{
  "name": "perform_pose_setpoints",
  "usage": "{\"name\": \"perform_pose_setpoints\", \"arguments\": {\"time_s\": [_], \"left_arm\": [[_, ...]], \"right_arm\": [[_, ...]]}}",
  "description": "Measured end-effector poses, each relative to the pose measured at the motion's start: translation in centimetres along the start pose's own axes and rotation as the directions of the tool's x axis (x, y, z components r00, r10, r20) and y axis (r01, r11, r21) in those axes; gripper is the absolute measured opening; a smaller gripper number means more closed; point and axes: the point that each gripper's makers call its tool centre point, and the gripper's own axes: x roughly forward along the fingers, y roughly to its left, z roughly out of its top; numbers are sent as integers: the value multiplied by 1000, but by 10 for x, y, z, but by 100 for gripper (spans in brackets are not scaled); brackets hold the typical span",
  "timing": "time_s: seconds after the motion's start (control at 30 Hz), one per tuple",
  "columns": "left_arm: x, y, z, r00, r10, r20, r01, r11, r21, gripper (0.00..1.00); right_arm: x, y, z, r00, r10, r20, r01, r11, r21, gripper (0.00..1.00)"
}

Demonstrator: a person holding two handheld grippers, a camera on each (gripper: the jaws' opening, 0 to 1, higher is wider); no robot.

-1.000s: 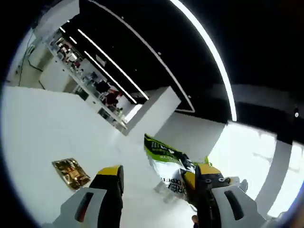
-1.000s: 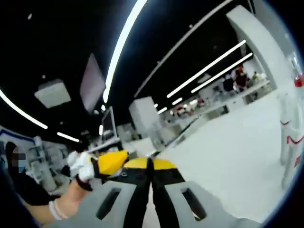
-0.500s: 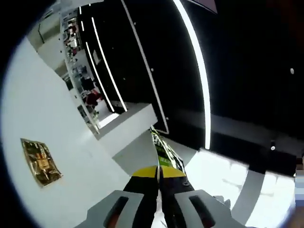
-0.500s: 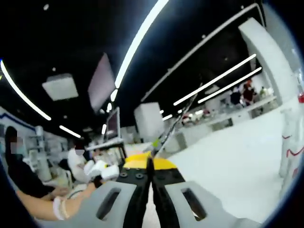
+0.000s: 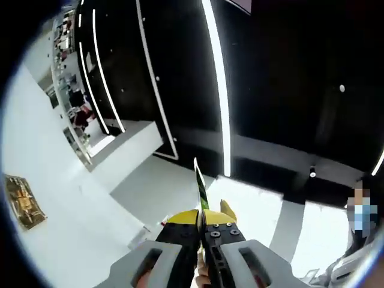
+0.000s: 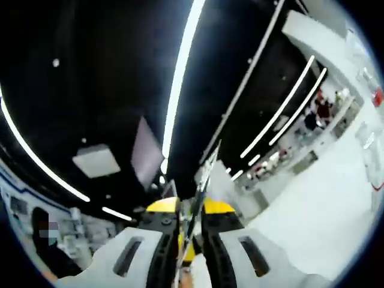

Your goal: Arrange the skincare products in the storage area until every visible bottle or jar stands upright without overlapping.

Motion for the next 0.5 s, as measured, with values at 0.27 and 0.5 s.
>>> {"name": "perform_pose_setpoints", "arguments": {"time_s": [0.27, 0.5], "left_arm": [[-7, 10, -10, 994, 108, -31, -108, 994, 19, 2], [-4, 63, 1, 960, 275, -46, -270, 959, 86, 26]], "right_arm": [[-4, -14, 4, 999, -47, -4, 47, 999, -15, 3], [-5, -18, -2, 998, -63, -31, 62, 997, -40, 1]]}}
